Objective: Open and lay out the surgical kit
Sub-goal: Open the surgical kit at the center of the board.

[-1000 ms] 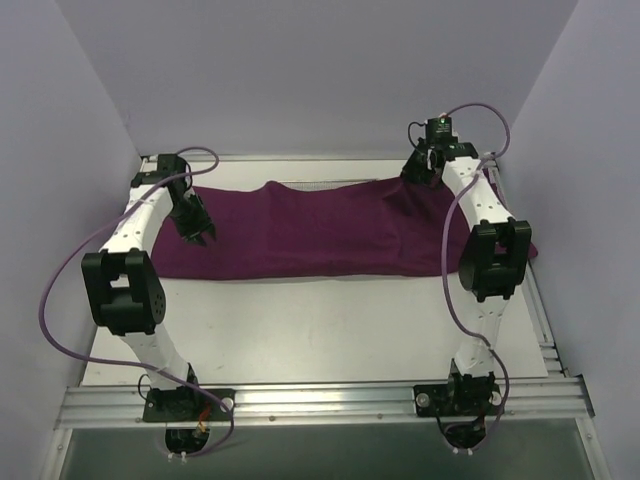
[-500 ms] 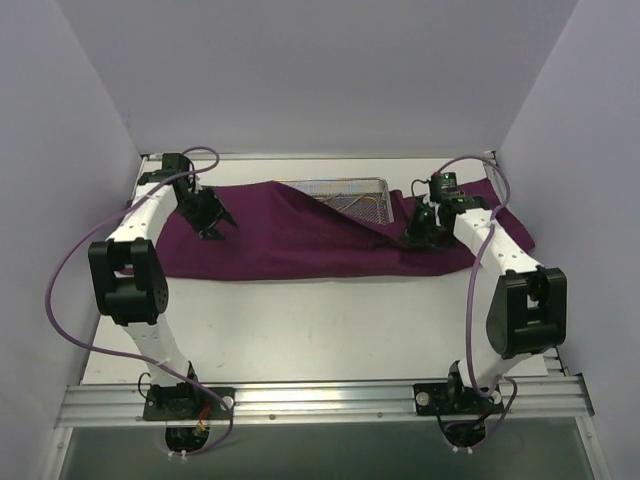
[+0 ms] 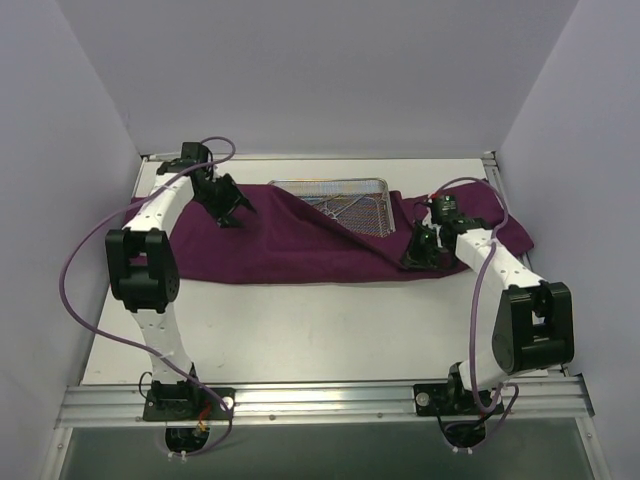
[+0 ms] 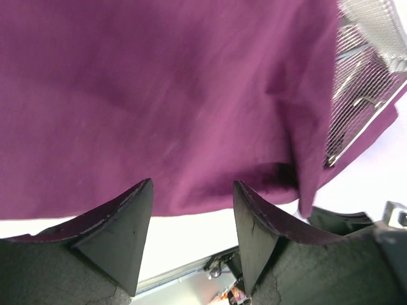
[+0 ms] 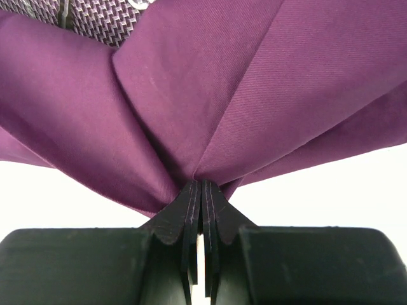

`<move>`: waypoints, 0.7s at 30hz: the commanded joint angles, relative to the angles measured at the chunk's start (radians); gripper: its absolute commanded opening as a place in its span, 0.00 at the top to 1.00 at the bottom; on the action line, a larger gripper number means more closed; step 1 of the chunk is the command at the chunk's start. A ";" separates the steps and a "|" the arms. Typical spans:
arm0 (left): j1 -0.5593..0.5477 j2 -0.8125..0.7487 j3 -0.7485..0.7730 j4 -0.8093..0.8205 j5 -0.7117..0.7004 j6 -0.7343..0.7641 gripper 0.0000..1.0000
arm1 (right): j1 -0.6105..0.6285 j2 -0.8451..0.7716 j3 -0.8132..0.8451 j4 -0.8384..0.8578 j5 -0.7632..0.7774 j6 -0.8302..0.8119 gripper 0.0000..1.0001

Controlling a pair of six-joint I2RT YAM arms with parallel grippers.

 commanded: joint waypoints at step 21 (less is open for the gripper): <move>-0.035 0.468 0.695 -0.164 -0.158 -0.070 0.35 | -0.001 -0.030 -0.072 -0.036 -0.066 -0.075 1.00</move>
